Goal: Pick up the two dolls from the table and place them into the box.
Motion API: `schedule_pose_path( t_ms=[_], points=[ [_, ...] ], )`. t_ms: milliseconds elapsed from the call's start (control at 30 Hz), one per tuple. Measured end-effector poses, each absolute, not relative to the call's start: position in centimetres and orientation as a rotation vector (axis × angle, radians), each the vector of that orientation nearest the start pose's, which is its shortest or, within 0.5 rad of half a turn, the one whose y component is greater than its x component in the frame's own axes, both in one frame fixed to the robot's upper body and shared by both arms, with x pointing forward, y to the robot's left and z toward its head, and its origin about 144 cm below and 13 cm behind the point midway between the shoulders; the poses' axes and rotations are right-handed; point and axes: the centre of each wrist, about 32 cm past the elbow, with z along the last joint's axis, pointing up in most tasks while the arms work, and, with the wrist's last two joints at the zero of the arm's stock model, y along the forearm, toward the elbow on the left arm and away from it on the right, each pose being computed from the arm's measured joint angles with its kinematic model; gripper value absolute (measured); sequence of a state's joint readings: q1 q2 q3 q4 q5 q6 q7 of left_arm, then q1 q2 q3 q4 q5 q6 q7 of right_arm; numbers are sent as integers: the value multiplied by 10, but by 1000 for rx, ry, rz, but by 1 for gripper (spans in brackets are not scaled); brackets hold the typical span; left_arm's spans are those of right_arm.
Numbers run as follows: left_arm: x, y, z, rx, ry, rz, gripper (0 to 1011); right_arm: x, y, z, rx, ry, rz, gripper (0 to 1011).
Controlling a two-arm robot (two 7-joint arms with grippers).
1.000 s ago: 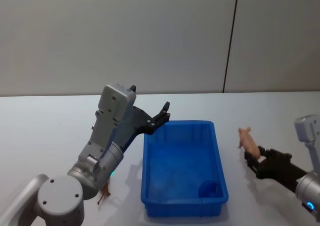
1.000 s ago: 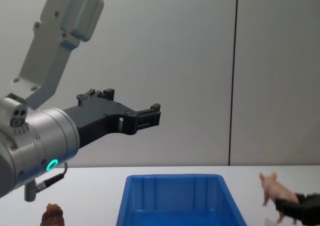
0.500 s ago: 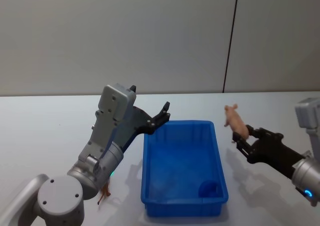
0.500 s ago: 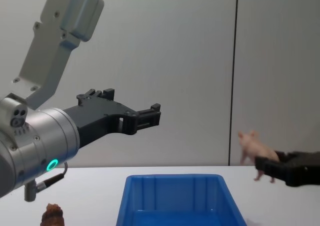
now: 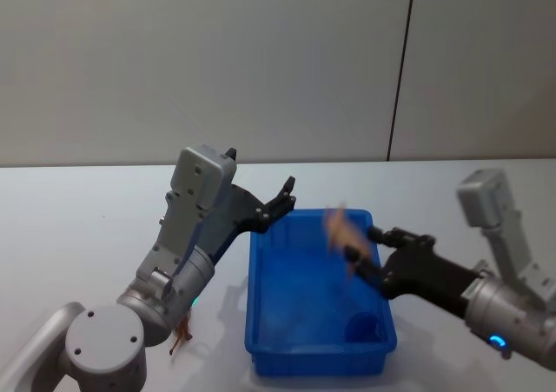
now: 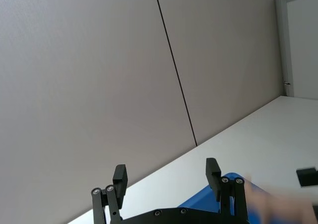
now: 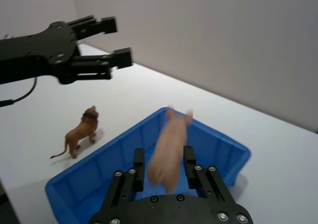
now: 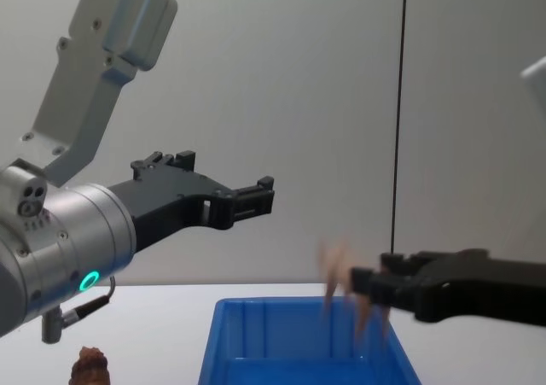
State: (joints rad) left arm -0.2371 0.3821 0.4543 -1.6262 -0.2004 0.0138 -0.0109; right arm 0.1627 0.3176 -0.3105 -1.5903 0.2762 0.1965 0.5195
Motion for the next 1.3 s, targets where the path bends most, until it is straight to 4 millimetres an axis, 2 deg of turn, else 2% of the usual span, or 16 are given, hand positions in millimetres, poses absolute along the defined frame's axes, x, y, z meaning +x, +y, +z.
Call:
schedule_pose_path(
  t_ms=[133, 200, 267, 300, 400, 633, 1300],
  points=[
    [492, 198, 1204, 61, -268, 1124, 1001, 491, -214, 1182, -164, 60, -723, 537],
    [492, 198, 1204, 61, -268, 1124, 1001, 492, -211, 1181, -172, 65, -714, 643],
    [492, 198, 1204, 61, -268, 1124, 1001, 492, -207, 1180, -182, 70, -702, 708],
    [492, 198, 1204, 61, -268, 1124, 1001, 493, -205, 1180, -188, 72, -697, 708],
    [492, 198, 1204, 61, -268, 1124, 1001, 493, -204, 1180, -195, 73, -692, 840],
    [492, 198, 1204, 61, -268, 1124, 1001, 493, -209, 1179, -198, 69, -714, 998],
    [492, 198, 1204, 61, -268, 1124, 1001, 474, -269, 1173, -185, 61, -852, 1001]
  ],
)
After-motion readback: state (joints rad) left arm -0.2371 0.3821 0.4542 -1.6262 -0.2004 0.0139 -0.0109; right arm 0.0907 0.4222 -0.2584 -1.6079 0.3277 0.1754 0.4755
